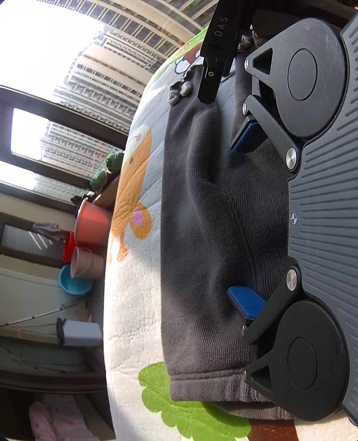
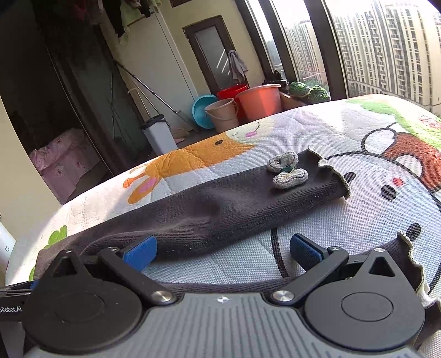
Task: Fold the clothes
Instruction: 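Close the left tool on the waistband while the right grips the cuffs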
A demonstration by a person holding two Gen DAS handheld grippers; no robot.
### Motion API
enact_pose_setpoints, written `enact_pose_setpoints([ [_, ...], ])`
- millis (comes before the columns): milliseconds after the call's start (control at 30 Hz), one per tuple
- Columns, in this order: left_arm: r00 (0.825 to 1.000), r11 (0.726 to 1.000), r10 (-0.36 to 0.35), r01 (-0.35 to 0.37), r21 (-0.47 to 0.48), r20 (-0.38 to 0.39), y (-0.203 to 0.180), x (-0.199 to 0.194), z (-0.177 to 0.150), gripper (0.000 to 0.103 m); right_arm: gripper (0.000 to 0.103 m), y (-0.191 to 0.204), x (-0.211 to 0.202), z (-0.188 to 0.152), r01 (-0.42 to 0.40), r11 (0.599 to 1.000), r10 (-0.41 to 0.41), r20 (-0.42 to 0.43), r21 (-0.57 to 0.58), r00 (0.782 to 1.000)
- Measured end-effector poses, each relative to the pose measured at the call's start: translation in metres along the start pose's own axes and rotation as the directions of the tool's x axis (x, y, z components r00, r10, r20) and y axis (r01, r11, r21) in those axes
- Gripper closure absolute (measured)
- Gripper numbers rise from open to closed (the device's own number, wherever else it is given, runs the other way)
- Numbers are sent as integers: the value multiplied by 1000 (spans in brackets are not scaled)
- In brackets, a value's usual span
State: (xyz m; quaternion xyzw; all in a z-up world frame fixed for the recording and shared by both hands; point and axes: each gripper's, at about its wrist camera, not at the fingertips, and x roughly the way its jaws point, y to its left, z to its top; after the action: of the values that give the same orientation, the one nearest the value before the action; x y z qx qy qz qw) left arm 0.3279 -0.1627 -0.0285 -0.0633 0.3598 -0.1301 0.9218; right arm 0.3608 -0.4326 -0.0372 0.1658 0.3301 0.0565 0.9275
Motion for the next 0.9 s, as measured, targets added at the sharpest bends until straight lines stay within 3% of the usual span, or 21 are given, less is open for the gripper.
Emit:
enact_pose_setpoints([
  [67,1000,1000,1,-1,-16,14,1,-3,-1,0,0,0,0,1,1,1000,-1,-1,0,1000],
  [133,1000,994,3,-3,-112,0,11,-14,10,0,2,-3,-7,4,-1,1000,1,0,9,1000],
  [167,1000,988,-5,9,-154,31,20,-25,19,0,5,-4,-13,8,2,1000,-2,7,-5,1000],
  [200,998,981,-12,25,-195,67,30,-37,28,0,14,-4,-20,14,5,999,-4,25,-34,1000],
  [267,994,983,39,-20,-185,99,48,-57,50,0,23,-8,-37,32,38,993,-28,87,-111,996],
  [300,992,983,76,-57,-176,99,58,-63,59,0,31,-11,-45,41,60,987,-43,119,-146,992],
  [333,990,980,105,-86,-181,99,68,-65,64,0,49,-16,-50,51,83,983,-61,138,-165,989],
  [400,988,962,120,-91,-257,99,91,-59,63,0,73,-34,-52,74,126,979,-104,137,-162,985],
  [433,985,959,134,-102,-265,104,99,-53,60,0,74,-45,-49,84,142,979,-125,119,-145,985],
  [500,961,949,246,-212,-234,123,104,-42,53,0,73,-64,-38,96,164,979,-155,81,-120,985],
  [533,953,943,276,-243,-225,126,105,-38,49,0,66,-73,-32,98,169,980,-163,58,-107,985],
  [600,960,943,265,-237,-235,93,111,-35,46,0,56,-83,-21,98,167,982,-166,20,-85,986],
  [667,966,940,254,-234,-249,52,118,-36,48,0,56,-86,-8,96,156,984,-158,-9,-90,987],
  [733,966,936,254,-235,-261,40,122,-44,53,0,48,-84,7,94,148,984,-152,-33,-99,988],
  [800,978,925,209,-193,-328,11,131,-51,59,0,40,-79,24,93,134,986,-139,-46,-96,989],
  [867,988,900,141,-157,-406,-69,139,-44,61,0,35,-74,39,93,132,987,-137,-49,-91,989],
  [900,984,901,151,-177,-396,-94,138,-38,60,0,34,-72,47,93,133,987,-138,-54,-85,989],
])
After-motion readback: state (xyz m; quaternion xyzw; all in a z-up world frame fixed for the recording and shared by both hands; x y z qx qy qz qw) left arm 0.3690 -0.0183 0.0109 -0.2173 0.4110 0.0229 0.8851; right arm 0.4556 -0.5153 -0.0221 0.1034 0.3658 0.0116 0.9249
